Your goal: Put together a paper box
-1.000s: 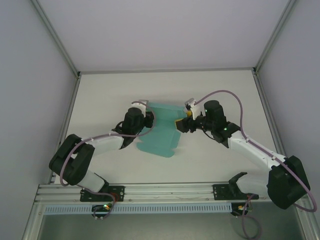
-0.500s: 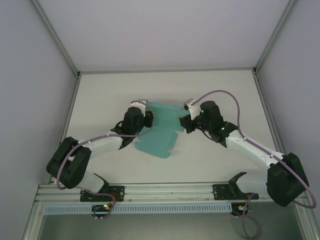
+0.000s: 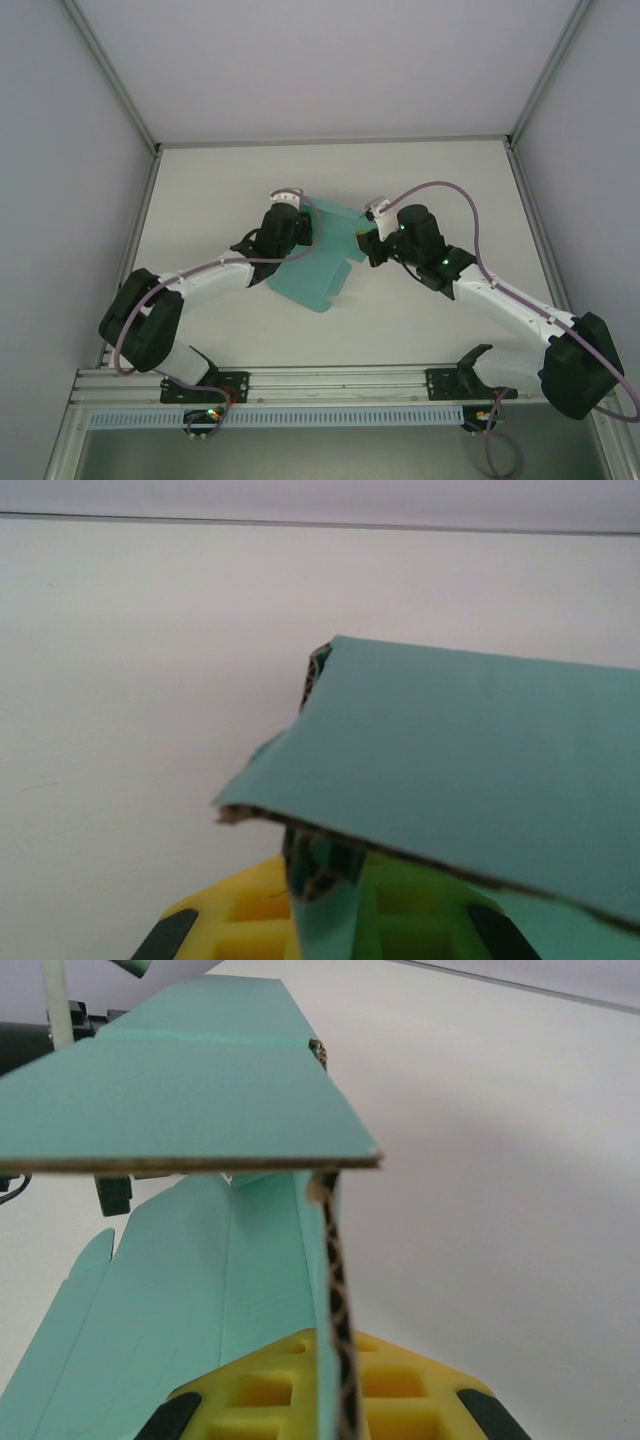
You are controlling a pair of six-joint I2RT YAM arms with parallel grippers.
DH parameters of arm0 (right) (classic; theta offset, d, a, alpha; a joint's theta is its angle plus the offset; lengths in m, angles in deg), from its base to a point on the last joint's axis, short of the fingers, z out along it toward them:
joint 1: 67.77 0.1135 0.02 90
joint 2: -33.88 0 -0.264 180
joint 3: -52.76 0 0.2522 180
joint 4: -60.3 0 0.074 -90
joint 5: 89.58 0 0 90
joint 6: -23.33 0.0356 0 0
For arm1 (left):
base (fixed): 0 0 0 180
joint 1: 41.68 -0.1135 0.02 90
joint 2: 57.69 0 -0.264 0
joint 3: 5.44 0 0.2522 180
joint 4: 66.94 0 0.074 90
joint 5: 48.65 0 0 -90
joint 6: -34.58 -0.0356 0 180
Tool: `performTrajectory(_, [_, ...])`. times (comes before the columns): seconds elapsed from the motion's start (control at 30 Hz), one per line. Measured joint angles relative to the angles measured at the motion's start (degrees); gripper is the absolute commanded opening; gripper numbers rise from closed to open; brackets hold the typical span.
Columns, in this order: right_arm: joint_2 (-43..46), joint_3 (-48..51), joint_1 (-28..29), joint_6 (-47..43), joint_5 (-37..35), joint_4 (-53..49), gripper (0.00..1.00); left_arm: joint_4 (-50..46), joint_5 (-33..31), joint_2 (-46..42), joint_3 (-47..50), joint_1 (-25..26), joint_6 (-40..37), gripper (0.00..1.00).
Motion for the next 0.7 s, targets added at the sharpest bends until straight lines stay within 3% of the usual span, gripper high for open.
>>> performTrajectory(0.17, [-0.02,0.00,0.26,0.15,-0.74,0.33,0.00,-5.01,-0.96,1.36,-3.54,0.24,2.05,0.04])
performTrajectory(0.3, [0.02,0.00,0.20,0.20,-0.59,0.17,0.00,-0.35,1.46,1.09,-0.85,-0.22,-1.01,0.24])
performTrajectory(0.37, [0.11,0.00,0.22,0.15,0.22,-0.98,0.00,4.96,5.79,0.13,3.69,-1.99,-3.04,0.36])
performTrajectory(0.5, [0.11,0.00,0.20,0.00,2.54,-2.95,0.00,9.77,14.71,-2.86,9.70,-5.68,-4.63,0.40])
performTrajectory(0.57, [0.44,0.00,0.13,-0.02,3.74,-2.89,0.00,10.71,17.22,-4.55,11.02,-7.02,-5.29,0.48])
performTrajectory(0.7, [1.79,-0.02,-0.26,-0.04,5.95,-2.91,0.00,11.76,20.96,-7.37,12.59,-8.94,-6.08,0.53])
